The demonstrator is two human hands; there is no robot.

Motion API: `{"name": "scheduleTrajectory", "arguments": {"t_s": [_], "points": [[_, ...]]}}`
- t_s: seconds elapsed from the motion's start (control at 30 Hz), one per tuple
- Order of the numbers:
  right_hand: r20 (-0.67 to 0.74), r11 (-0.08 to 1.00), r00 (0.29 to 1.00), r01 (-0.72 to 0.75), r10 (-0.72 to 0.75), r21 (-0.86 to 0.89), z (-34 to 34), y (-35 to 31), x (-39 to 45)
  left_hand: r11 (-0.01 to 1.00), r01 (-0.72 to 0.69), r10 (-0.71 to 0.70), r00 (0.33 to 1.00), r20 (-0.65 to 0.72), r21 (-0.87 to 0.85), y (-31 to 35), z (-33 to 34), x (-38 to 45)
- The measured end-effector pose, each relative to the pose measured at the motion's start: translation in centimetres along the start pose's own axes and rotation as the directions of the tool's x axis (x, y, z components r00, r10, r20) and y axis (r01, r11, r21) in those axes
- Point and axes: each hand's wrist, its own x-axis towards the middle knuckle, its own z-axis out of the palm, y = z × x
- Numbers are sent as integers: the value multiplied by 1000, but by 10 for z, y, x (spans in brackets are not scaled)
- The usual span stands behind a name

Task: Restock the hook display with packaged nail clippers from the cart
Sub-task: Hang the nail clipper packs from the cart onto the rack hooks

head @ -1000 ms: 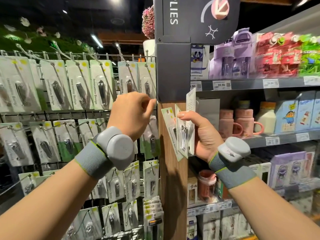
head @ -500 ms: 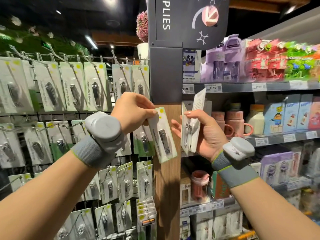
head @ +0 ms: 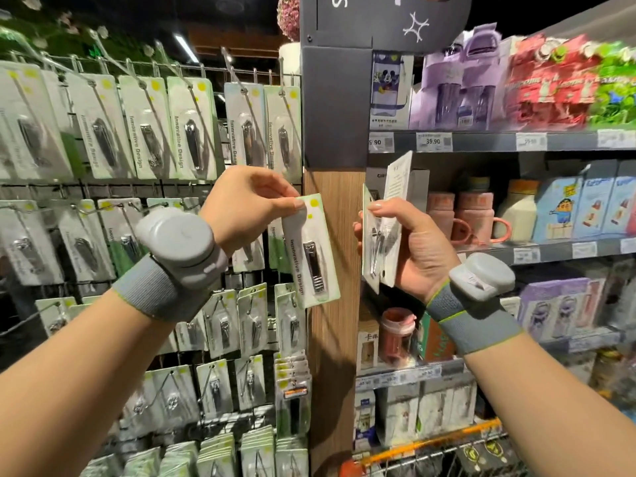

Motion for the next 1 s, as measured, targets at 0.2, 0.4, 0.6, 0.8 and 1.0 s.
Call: {"name": "scheduleTrajectory", "arguments": {"t_s": [0.2,0.4,0.6,0.8,1.0], "points": [[33,999,999,-42,43,-27,0,12,-7,999,39,-39,999,-7,8,-7,-9,-19],[114,998,991,-62,65,-28,1,24,-13,998,47,-45,998,-43,41,-17,-18,-43],[134,994,985,-108,111,-34,4,42,-25,992,115,-110,990,-83,55,-34,-27,-63],[96,995,991,-93,95,-25,12,54,-34,983,177,-175,984,45,-41,-49,-31,-71],[-32,998,998,-62,63,4,31,80,-42,980,129,-161,961,225,149,-82,-45,-73]]}}
